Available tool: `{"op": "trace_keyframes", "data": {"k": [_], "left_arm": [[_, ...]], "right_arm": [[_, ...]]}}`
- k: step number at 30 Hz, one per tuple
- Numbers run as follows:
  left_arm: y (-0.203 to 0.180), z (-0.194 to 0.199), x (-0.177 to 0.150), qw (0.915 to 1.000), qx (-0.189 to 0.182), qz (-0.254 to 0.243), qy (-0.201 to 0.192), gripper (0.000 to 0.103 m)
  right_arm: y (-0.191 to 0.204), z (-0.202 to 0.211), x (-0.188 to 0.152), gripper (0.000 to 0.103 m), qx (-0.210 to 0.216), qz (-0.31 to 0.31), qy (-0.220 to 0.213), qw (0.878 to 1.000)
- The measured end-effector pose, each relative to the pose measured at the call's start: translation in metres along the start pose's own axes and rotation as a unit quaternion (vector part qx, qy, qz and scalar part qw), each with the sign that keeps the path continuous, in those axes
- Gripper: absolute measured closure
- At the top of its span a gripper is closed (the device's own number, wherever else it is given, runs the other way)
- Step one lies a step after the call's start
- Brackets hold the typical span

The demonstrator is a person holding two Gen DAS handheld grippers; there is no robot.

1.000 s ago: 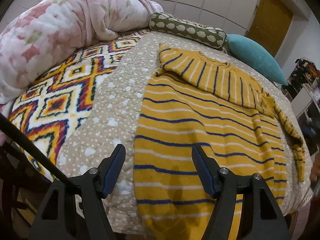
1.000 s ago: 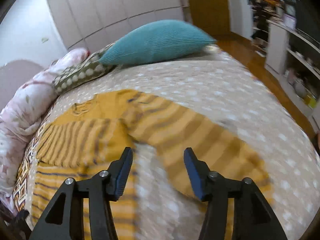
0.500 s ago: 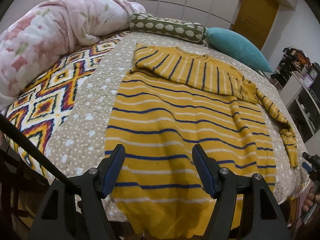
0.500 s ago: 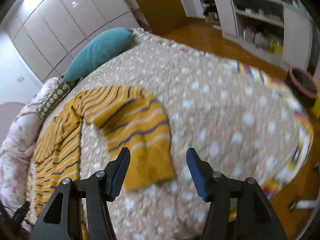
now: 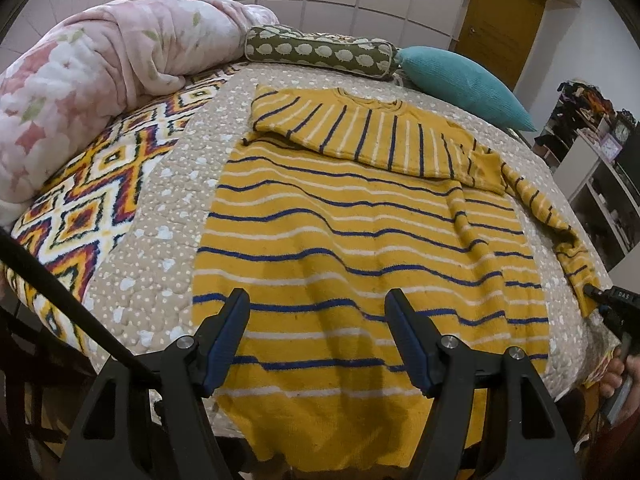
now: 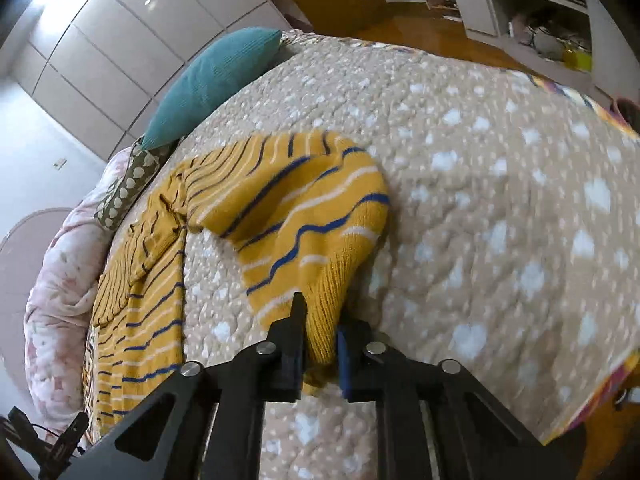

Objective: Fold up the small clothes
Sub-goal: 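Grasp the other sleeve cuff with the right tool, then lay the held sleeve across the sweater body and open the right tool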

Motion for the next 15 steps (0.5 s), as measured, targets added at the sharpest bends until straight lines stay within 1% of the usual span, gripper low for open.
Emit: {"op": "trace_keyframes", "data": {"k": [1,4,7,10,12,14,15], "left_arm": [[0.003,0.002,0.001,1.0,0.001,0.004,-0.002,0.034],[0.014,0.005,0.004,0.9998,0.002,0.017,-0.008,0.034],[0.022,0.007,0.006,0.9995,0.002,0.029,-0.012,0.034],[0.028,0.01,0.008,0.9992,0.001,0.036,-0.016,0.034],[0.032,0.012,0.01,0.999,-0.001,0.04,-0.02,0.034],[0.035,0.014,0.012,0.9988,-0.002,0.042,-0.024,0.034],[0.037,0.015,0.013,0.9987,-0.003,0.043,-0.027,0.034]], "right_arm": [[-0.003,0.003,0.007,0.092,-0.009,0.004,-0.005,1.0],[-0.023,0.024,0.042,0.093,-0.057,0.006,-0.04,0.998],[-0.048,0.055,0.092,0.093,-0.099,-0.019,-0.085,0.991],[-0.054,0.078,0.129,0.093,-0.129,-0.031,-0.115,0.984],[-0.037,0.089,0.145,0.093,-0.126,-0.023,-0.124,0.984],[0.002,0.095,0.152,0.093,-0.113,0.011,-0.13,0.985],[0.019,0.096,0.154,0.093,-0.1,0.025,-0.124,0.987]]}}
Point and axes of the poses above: each gripper's, at about its wrist camera, not at the fingertips, and z roughly against the way its jaws point, y to its left, x to its top, the point moved 8 cm from there along -z, roughly the way its jaws point, and after that the axes turned 7 degrees about -x, right-handed, at the moved point
